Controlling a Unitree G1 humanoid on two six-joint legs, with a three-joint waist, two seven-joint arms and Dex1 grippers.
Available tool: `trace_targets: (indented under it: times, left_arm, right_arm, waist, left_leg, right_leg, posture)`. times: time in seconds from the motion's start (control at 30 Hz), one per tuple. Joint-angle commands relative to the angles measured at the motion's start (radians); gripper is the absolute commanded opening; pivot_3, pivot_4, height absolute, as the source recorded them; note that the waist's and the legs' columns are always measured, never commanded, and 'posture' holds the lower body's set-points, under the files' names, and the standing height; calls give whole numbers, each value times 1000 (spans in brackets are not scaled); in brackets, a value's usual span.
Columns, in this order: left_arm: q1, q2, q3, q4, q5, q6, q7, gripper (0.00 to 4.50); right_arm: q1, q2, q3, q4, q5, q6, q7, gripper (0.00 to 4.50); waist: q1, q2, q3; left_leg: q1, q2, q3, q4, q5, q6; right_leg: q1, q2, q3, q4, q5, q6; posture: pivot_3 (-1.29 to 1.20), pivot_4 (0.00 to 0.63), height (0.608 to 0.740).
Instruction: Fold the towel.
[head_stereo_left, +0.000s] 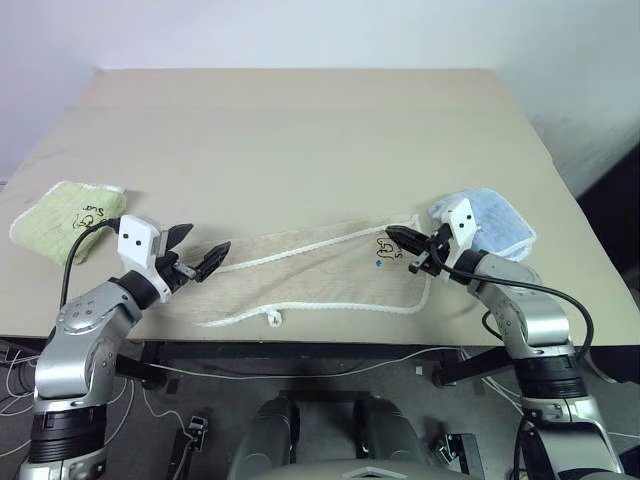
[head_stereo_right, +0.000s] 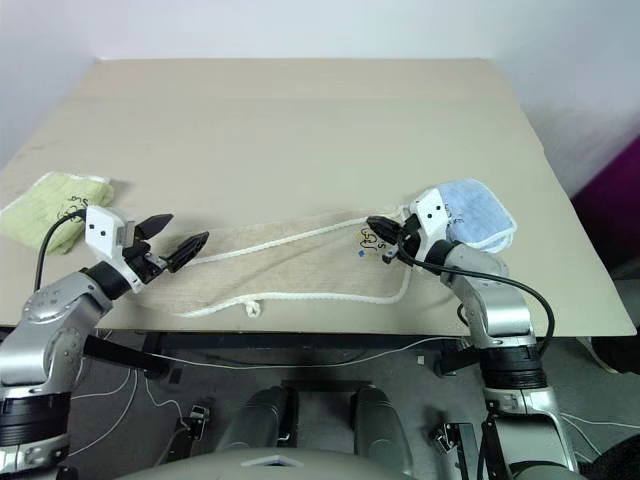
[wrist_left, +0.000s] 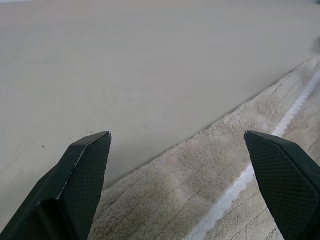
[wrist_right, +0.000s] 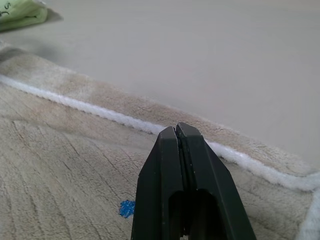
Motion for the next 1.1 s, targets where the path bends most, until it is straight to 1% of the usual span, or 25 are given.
trace_targets:
  times: [0.03, 0.23, 0.5, 0.73, 0.93, 0.97, 1.07, 1.1]
  left_arm:
    - [-34, 10, -9, -19, -9, -4, -8, 4458]
    - [-17, -6, -20, -40, -5, -7, 8, 4458]
    - [-12, -1, -15, -44, 0, -14, 17, 4458]
    - [22, 9, -19, -78, 6, -8, 29, 4458]
    - [34, 92, 2, -93, 16, -6, -7, 4458]
    - [35, 118, -2, -92, 33, -10, -15, 4458]
    - [45, 250, -26, -99, 124, -16, -55, 4458]
    - [47, 278, -34, -104, 140, -14, -64, 4458]
  right_arm:
    - [-11, 2, -13, -43, 19, -2, -6, 0]
    - [-25, 3, -6, -32, 20, -8, -1, 0]
    - [-51, 0, -4, -4, 12, -20, 8, 0]
    - [-79, 17, 17, 28, 6, -35, 15, 0]
    - [-62, 24, 25, 18, 4, -33, 7, 0]
    - [-59, 25, 26, 15, 5, -30, 6, 0]
    - [-48, 20, 26, 0, 9, -18, 6, 0]
    - [-46, 16, 24, -2, 10, -16, 9, 0]
  waist:
    - [1, 0, 0]
    - [-2, 0, 0]
    - [0, 0, 0]
    - [-2, 0, 0]
    - [0, 0, 0]
    - [0, 0, 0]
    - [-2, 0, 0]
    - [-2, 0, 0]
  left_leg:
    - [0, 0, 0, 0, 0, 0]
    - [0, 0, 0, 0, 0, 0]
    - [0, 0, 0, 0, 0, 0]
    - [0, 0, 0, 0, 0, 0]
    - [0, 0, 0, 0, 0, 0]
    - [0, 0, 0, 0, 0, 0]
    - [0, 0, 0, 0, 0, 0]
    - [0, 0, 0, -1, 0, 0]
  right_leg:
    - [0, 0, 0, 0, 0, 0]
    - [0, 0, 0, 0, 0, 0]
    - [0, 0, 0, 0, 0, 0]
    - [0, 0, 0, 0, 0, 0]
    - [0, 0, 0, 0, 0, 0]
    - [0, 0, 0, 0, 0, 0]
    - [0, 0, 0, 0, 0, 0]
    - [0, 0, 0, 0, 0, 0]
  posture:
    - [0, 150, 740]
    - [0, 150, 740]
    - [0, 150, 740]
    - [0, 150, 740]
    - [0, 150, 740]
    - [0, 150, 740]
    - [0, 150, 740]
    - [0, 150, 740]
